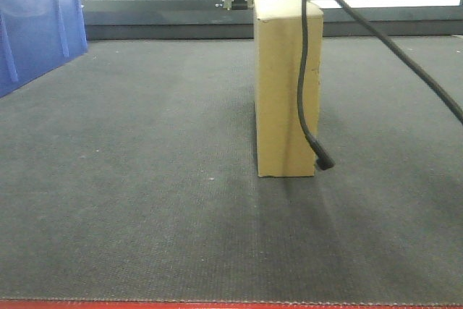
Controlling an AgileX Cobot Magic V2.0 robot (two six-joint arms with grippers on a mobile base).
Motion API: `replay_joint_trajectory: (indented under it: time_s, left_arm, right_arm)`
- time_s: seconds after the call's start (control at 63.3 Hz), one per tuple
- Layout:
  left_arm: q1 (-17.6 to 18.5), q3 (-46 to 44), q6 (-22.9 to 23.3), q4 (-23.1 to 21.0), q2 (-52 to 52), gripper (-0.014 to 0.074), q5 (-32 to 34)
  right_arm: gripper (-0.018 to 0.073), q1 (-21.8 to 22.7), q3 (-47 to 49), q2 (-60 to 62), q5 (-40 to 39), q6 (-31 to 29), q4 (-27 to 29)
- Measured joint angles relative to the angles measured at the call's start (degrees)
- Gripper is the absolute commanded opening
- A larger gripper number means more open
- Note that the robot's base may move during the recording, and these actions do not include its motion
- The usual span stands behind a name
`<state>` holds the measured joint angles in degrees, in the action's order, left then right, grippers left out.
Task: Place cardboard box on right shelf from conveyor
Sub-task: 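Close the right gripper on the top of the tan box, then lift the tan box off the belt with the right gripper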
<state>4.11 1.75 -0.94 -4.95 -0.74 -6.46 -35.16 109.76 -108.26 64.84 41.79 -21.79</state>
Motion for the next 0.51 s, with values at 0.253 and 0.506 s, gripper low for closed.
replay_joint_trajectory:
  time_s: [0.253,0.506]
  left_arm:
    - [0.0,0.0,0.0,0.0,0.0,-0.0119,0.0]
    - [0.0,0.0,0.0,0.0,0.0,-0.0119,0.0]
  right_arm:
    - [0.0624,0.0,0.0,-2.5,-0.4,0.0,-0.1]
    - [0.0624,0.7,0.0,-4.9,-0.4,0.0,-0.1]
